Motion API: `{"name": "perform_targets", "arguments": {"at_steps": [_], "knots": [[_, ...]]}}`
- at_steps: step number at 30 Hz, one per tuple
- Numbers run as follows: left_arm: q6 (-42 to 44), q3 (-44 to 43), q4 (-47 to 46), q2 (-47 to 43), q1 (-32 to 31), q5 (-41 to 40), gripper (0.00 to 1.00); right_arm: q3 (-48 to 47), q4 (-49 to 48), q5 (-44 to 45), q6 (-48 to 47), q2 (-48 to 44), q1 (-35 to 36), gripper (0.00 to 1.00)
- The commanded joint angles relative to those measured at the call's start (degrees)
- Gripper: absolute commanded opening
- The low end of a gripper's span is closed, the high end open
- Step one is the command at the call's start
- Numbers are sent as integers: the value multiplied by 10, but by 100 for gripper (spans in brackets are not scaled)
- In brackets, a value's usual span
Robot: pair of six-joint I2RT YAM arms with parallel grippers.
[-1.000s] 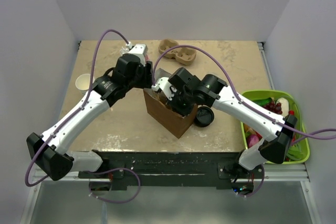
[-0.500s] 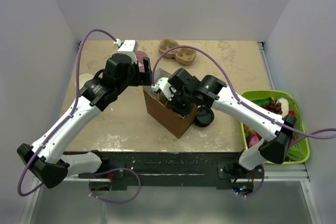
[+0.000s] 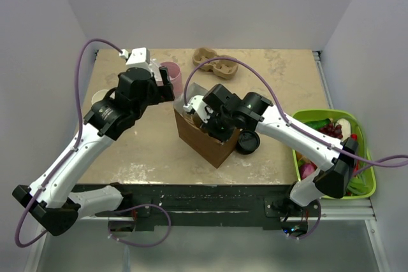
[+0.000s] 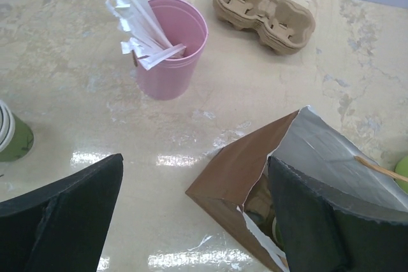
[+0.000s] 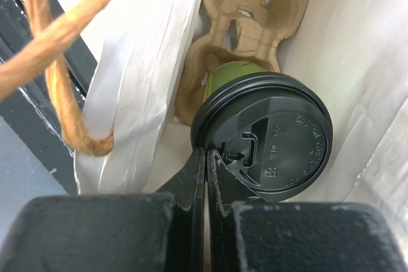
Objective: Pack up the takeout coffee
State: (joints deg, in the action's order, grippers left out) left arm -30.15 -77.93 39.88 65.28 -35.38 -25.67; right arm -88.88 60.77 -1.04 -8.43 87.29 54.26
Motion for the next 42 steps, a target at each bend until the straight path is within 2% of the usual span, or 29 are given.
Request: {"name": "perform_targets", "arguments": {"at_steps": [1,24,42], "knots": [[-30,9,8,-44,2,-39,100,3,-14,7,3,10,-2,0],[-45,48,13,-85,2,-45,100,-2,-12,24,10,47,-3,0],[-39,64,-2,-71,1,-36,100,-9,-10,23,7,82,-13,0]]}}
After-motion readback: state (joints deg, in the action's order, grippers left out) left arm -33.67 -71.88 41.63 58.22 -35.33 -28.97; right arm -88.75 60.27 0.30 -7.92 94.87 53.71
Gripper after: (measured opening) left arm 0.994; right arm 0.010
